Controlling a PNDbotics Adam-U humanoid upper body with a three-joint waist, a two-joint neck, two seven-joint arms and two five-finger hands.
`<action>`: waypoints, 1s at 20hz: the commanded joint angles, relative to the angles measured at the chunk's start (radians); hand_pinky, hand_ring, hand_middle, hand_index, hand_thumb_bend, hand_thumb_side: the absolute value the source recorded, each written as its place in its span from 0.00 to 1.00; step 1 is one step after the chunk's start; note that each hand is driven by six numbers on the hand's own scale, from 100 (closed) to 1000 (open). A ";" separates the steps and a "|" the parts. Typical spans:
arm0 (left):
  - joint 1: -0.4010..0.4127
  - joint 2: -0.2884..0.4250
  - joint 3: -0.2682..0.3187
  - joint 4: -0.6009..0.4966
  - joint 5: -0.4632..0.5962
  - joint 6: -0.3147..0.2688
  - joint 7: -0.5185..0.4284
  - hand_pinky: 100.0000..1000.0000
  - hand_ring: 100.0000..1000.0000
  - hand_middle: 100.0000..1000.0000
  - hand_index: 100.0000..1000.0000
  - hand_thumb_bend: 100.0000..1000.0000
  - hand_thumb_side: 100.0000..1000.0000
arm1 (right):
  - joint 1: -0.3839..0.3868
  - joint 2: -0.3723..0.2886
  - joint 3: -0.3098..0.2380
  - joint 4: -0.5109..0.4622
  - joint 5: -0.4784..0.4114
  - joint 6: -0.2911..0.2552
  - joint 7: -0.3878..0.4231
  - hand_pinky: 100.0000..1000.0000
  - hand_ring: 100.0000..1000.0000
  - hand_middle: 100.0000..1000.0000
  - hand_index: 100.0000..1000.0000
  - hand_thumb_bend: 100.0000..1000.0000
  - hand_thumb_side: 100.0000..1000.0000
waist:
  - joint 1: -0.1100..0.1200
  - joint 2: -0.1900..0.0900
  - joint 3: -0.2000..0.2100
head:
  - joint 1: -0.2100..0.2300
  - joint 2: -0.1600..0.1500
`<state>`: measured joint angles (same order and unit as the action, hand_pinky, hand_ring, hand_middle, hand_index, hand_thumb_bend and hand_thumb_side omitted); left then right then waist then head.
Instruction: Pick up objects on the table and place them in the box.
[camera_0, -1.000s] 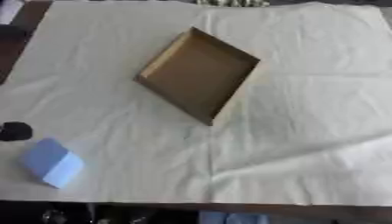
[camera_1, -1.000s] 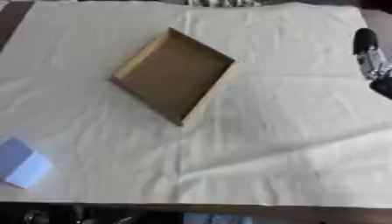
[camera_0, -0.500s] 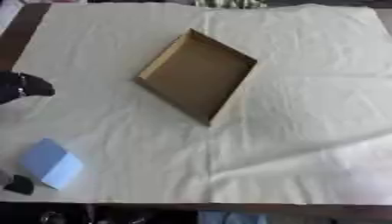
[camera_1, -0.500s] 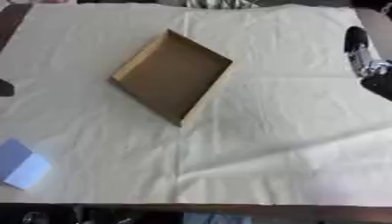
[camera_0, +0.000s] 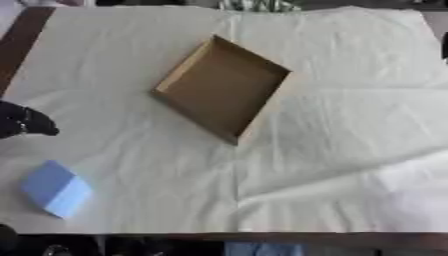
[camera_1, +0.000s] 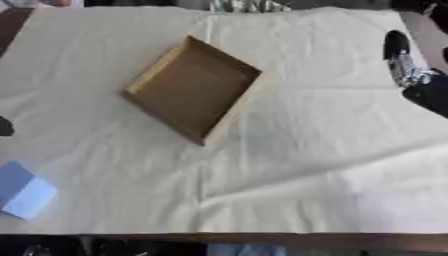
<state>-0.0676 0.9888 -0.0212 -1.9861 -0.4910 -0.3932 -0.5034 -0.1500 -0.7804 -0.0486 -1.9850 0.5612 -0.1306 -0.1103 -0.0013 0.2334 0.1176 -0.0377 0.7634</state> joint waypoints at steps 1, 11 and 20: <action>-0.010 0.033 0.018 -0.014 0.029 -0.005 -0.036 0.83 0.82 0.78 0.90 0.85 0.41 | -0.012 -0.033 -0.007 -0.015 0.004 0.003 -0.001 0.80 0.85 0.89 0.85 0.00 1.00 | 0.000 -0.018 0.001 | 0.005 0.007; -0.052 0.024 -0.018 -0.014 0.091 0.021 -0.105 0.83 0.82 0.79 0.90 0.71 0.30 | -0.013 -0.021 -0.005 -0.015 -0.006 0.003 0.000 0.80 0.84 0.89 0.85 0.00 1.00 | -0.009 -0.017 -0.011 | 0.006 0.007; -0.081 0.041 -0.054 -0.014 0.082 0.048 -0.178 0.83 0.83 0.81 0.90 0.66 0.21 | -0.014 -0.017 -0.004 -0.015 -0.012 0.004 0.002 0.79 0.85 0.89 0.84 0.00 1.00 | -0.010 -0.010 -0.019 | -0.025 0.007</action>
<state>-0.1399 0.9897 -0.0789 -1.9862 -0.4106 -0.3490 -0.6699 -0.1557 -0.7794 -0.0426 -1.9850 0.5563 -0.1290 -0.1082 -0.0136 0.2347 0.0992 -0.0580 0.7635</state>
